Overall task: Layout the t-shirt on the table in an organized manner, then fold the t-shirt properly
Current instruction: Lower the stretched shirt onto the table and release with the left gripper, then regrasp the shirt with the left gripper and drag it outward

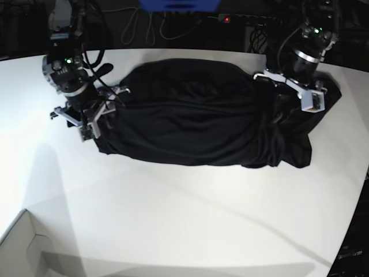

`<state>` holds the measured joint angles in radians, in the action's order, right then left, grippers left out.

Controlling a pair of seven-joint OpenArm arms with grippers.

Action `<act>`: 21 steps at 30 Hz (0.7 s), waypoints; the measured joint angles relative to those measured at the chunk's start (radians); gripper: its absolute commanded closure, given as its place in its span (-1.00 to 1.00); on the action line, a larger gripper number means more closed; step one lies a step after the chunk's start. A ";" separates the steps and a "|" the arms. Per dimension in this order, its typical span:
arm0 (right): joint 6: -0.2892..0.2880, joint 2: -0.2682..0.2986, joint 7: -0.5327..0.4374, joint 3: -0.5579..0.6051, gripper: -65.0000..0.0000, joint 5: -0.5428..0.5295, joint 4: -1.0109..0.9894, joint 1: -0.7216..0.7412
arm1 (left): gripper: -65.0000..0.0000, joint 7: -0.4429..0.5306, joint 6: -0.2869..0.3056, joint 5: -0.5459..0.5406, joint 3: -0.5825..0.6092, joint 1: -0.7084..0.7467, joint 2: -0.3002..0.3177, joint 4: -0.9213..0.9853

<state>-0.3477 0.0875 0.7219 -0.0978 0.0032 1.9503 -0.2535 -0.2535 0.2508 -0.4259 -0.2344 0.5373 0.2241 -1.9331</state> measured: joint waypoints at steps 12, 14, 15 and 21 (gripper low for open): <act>0.000 0.002 -0.001 0.000 0.13 0.000 0.000 0.001 | -0.18 0.004 0.118 0.000 -0.053 -0.164 -0.015 0.064; 0.001 0.001 0.000 -0.002 0.13 0.000 0.000 0.000 | -0.18 -0.005 0.110 0.008 -0.052 -0.259 -0.033 0.159; 0.000 0.001 0.000 -0.002 0.13 0.000 0.000 0.001 | -0.18 -0.007 0.115 0.006 -0.050 -0.298 -0.036 0.204; 0.000 0.001 0.000 -0.002 0.13 0.000 -0.001 0.001 | -0.19 -0.011 0.006 0.005 -0.049 -0.464 -0.027 0.447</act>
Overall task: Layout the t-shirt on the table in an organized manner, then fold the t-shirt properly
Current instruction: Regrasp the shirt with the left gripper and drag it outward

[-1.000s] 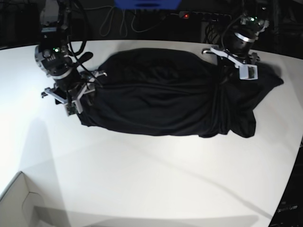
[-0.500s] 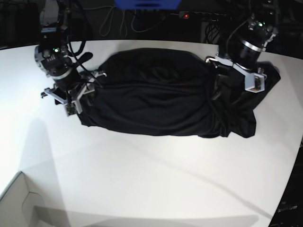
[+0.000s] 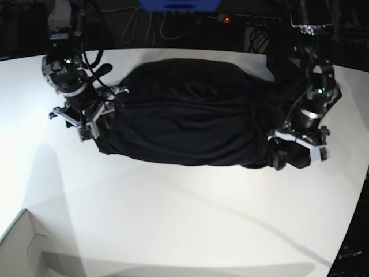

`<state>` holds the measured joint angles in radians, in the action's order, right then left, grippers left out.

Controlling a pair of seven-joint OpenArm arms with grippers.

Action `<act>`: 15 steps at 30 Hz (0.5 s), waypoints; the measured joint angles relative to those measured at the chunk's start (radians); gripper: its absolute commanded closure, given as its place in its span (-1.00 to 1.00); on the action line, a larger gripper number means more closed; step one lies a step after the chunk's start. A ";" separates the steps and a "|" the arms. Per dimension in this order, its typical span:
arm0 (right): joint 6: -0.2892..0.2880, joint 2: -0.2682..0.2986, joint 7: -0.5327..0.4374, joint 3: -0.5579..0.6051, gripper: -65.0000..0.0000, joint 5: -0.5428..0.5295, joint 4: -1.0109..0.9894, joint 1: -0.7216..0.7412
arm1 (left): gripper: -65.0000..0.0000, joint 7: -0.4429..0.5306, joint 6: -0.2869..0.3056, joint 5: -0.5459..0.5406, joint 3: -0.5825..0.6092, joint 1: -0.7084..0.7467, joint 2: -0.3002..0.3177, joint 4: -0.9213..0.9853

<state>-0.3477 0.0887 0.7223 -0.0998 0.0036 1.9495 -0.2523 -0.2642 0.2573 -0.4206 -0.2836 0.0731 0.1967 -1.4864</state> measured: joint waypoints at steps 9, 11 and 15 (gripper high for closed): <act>0.000 -0.001 0.000 0.002 0.13 0.000 0.000 -0.001 | -0.18 0.004 0.000 0.027 0.051 -0.108 0.005 0.244; 0.000 -0.001 -0.001 0.002 0.13 0.000 0.000 0.000 | -0.18 0.008 0.001 0.047 0.082 -0.128 0.002 0.275; 0.000 -0.001 0.000 0.002 0.13 0.000 0.000 0.000 | 0.19 0.008 0.002 0.083 0.120 -0.129 -0.005 0.280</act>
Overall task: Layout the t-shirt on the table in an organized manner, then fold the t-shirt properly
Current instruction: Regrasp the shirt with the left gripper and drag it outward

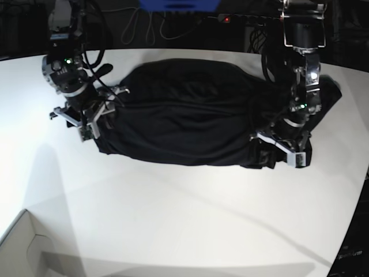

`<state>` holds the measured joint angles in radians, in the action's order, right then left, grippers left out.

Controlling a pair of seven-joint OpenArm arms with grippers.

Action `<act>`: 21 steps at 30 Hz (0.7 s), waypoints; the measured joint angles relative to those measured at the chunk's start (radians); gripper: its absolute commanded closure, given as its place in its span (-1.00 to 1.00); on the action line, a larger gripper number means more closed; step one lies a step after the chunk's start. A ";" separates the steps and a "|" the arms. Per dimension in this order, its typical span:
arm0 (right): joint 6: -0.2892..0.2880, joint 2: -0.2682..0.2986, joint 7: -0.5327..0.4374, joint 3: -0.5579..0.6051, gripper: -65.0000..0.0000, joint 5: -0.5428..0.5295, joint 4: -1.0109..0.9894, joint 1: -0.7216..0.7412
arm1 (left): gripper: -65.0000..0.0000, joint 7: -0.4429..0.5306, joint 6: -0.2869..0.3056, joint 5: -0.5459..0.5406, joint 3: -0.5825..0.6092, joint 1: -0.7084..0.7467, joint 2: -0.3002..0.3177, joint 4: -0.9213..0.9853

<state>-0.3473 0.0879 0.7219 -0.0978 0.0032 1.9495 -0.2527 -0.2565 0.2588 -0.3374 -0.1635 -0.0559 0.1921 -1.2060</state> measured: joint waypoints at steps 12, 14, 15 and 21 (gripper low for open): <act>0.000 0.002 0.001 0.000 0.13 0.000 0.000 0.002 | 1.00 -0.005 0.009 0.001 -0.007 -0.019 0.009 -0.193; 0.000 0.004 0.000 0.000 0.13 0.000 0.000 0.003 | 1.00 -0.018 0.014 0.010 -0.032 -0.077 0.005 -0.172; 0.000 0.005 0.000 0.000 0.13 0.000 0.000 0.003 | 1.00 -0.006 0.015 0.008 -0.050 -0.117 0.006 -0.142; 0.000 0.010 0.000 -0.006 0.13 0.000 0.000 0.003 | 1.00 -0.011 0.003 0.011 -0.090 -0.323 0.072 0.046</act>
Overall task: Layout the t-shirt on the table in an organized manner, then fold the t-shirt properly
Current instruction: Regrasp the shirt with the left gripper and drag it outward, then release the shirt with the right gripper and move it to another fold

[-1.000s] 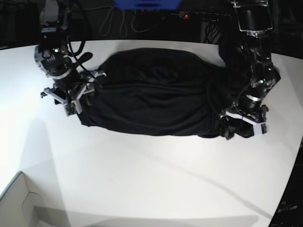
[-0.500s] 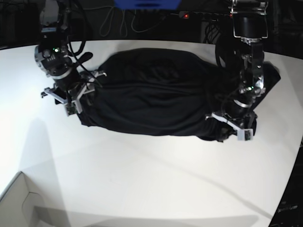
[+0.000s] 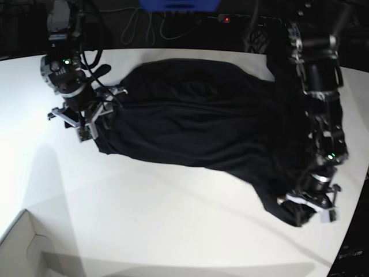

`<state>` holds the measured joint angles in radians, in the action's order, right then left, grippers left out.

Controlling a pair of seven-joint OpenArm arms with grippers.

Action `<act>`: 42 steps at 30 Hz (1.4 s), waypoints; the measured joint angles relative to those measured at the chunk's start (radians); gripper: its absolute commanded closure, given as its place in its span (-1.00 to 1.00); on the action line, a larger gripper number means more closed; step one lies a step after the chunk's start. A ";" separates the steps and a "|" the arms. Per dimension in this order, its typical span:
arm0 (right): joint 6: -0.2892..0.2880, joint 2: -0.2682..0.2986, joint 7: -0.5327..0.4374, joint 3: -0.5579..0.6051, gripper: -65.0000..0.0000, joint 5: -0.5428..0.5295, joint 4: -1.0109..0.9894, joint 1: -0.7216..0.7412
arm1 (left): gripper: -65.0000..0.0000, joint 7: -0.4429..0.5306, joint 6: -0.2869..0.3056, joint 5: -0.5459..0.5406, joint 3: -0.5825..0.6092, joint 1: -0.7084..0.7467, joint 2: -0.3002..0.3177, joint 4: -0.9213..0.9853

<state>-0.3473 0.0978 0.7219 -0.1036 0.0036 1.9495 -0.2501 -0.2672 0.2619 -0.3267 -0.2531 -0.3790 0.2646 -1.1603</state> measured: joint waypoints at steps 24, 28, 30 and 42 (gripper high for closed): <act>0.000 0.015 0.012 -0.002 0.11 0.000 -0.001 -0.061 | -0.39 0.122 0.000 -0.011 0.117 -0.447 0.093 0.602; 0.000 0.013 -0.005 -0.029 0.11 -0.004 -0.001 -0.042 | -0.47 0.108 -0.006 -0.022 0.116 -0.329 0.096 0.473; 0.000 0.015 0.012 -0.039 0.11 0.009 -0.002 -0.025 | -0.42 0.047 0.001 -0.057 0.116 -0.232 0.103 0.347; -0.001 0.008 0.000 0.041 -0.29 -0.003 -0.154 0.175 | -0.28 -0.076 0.002 -0.150 -0.043 0.301 0.084 0.037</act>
<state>-0.3481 0.1055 0.7223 -0.0628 0.0010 1.7958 -0.0753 -0.3428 0.2634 -0.4770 -0.2962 -0.0780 0.3481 -1.1236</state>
